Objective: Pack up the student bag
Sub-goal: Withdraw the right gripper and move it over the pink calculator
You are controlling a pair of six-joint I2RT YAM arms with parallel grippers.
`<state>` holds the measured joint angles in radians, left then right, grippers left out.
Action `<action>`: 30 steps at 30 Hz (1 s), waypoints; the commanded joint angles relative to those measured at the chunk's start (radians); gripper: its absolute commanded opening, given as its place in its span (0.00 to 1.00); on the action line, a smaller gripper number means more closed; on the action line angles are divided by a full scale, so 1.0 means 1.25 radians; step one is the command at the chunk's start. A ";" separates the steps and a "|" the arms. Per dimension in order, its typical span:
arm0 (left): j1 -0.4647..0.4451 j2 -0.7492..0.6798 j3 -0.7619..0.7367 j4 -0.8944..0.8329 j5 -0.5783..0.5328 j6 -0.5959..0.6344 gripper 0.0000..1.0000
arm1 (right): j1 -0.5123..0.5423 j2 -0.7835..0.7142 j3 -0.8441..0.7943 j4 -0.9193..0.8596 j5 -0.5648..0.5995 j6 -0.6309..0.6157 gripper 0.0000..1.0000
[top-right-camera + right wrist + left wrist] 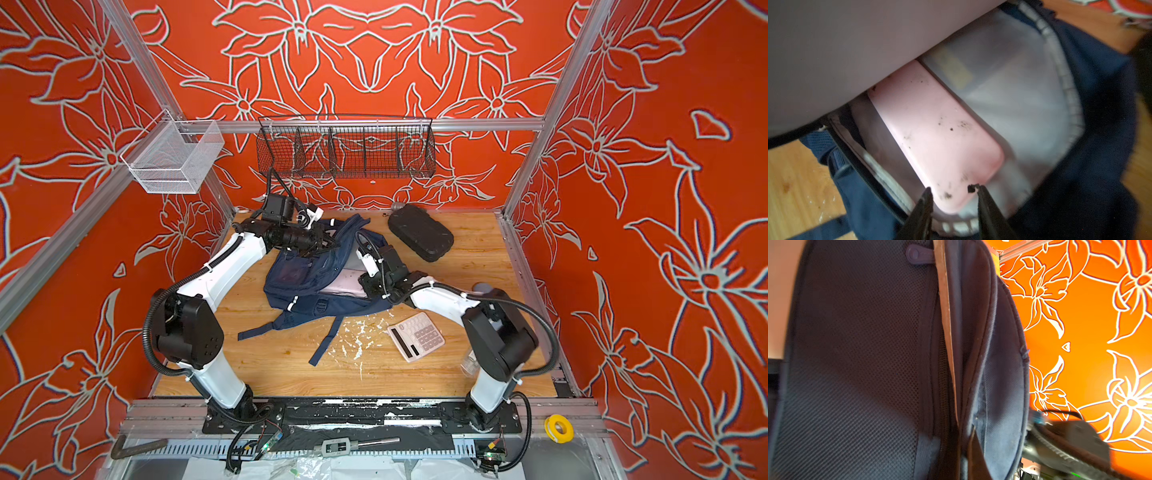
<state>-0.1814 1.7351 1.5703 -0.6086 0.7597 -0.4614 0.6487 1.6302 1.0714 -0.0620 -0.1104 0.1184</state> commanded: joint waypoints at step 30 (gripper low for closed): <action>0.027 0.059 0.137 -0.030 0.078 0.065 0.00 | -0.012 -0.574 -0.436 -0.488 0.077 1.079 0.83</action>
<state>-0.1513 1.8366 1.7340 -0.7021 0.8009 -0.4057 0.6338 0.8612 0.5518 -0.7444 -0.0551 1.4197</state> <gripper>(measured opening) 0.063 0.825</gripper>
